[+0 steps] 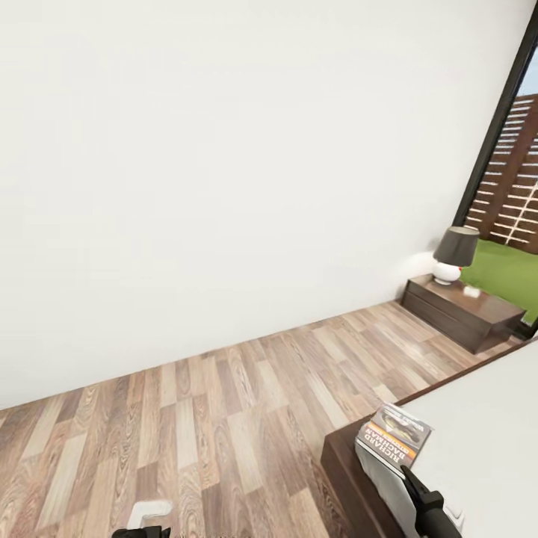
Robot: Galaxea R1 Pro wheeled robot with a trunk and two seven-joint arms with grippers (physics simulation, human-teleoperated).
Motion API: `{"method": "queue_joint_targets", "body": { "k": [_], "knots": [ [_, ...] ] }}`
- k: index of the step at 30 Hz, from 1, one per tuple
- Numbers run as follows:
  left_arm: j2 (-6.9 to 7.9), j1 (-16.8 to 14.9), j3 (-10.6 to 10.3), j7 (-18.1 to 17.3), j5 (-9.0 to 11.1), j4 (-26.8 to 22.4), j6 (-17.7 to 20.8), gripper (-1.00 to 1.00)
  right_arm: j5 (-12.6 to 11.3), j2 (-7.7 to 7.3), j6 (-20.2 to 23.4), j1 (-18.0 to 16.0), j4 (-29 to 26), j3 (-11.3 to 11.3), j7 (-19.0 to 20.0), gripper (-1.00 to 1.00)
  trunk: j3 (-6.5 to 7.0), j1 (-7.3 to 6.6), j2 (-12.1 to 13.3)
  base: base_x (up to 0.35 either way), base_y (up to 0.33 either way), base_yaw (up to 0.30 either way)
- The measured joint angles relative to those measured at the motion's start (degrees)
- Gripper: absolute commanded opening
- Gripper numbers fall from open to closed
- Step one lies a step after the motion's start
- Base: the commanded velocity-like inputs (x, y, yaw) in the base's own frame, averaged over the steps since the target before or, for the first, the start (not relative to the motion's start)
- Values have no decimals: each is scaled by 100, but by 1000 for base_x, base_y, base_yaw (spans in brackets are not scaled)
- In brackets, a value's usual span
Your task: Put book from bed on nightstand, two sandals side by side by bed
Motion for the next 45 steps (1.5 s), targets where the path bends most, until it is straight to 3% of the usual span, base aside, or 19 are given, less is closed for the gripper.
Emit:
{"method": "queue_joint_targets", "body": {
  "k": [17,30,45],
  "knots": [
    [7,0,0,-7,0,-4,-5,100,0,0,0,0,0,5,-3,-100,-41,0,0,0,0,279],
    [9,0,0,-8,1,-5,-8,100,0,16,-4,0,1,194,-8,-100,-77,0,0,0,0,279],
    [9,0,0,-2,0,0,-8,100,0,26,-8,0,0,219,-9,-100,-120,0,0,0,0,279]
  ]
}}
